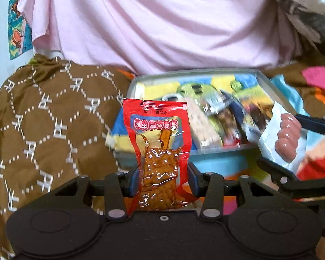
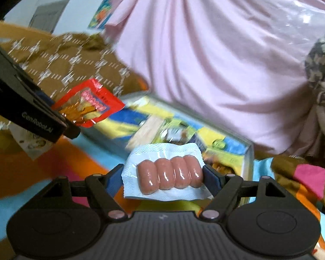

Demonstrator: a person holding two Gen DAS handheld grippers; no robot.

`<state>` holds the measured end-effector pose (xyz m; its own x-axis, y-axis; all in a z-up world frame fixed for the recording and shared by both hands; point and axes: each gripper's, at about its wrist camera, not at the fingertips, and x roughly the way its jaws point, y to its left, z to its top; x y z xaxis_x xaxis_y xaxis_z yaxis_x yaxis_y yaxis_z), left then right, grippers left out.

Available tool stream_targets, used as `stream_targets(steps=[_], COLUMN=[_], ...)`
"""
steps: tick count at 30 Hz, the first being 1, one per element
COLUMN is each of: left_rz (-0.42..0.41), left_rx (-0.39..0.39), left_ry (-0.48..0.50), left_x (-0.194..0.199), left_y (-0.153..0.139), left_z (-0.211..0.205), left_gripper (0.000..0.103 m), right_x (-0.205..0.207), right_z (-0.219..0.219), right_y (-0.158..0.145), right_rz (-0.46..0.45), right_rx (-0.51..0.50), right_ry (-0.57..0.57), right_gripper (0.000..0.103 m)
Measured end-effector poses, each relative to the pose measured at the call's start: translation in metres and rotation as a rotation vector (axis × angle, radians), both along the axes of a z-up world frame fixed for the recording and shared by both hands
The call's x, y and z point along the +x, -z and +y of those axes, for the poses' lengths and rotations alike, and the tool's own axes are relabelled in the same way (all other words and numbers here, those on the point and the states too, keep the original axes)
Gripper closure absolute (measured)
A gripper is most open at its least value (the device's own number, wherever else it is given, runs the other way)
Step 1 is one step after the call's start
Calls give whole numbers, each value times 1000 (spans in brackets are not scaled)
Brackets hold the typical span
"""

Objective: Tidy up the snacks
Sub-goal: 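Lower the jerky packet and sausage pack into the tray and open both tools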

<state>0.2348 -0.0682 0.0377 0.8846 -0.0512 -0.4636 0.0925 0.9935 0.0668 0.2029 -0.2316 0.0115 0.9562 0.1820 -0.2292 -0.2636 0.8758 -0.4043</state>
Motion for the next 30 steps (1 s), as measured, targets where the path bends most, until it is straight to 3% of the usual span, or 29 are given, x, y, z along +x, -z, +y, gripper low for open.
stream_targets(steps=[7, 16, 22, 30], left_rz=[-52, -44, 7, 54], left_rx=[-55, -151, -189, -236], left_ry=[-20, -105, -90, -141], left_x=[40, 105, 133, 149], left_y=[-21, -28, -20, -4], left_z=[4, -3, -8, -3], left_gripper=[56, 56, 55, 55], right_x=[32, 79, 105, 122], right_z=[4, -6, 1, 14], right_y=[-13, -26, -23, -6], right_rz=[-92, -132, -114, -32], right_rx=[54, 124, 140, 54], right_ry=[4, 31, 11, -21], right_gripper=[22, 22, 22, 22])
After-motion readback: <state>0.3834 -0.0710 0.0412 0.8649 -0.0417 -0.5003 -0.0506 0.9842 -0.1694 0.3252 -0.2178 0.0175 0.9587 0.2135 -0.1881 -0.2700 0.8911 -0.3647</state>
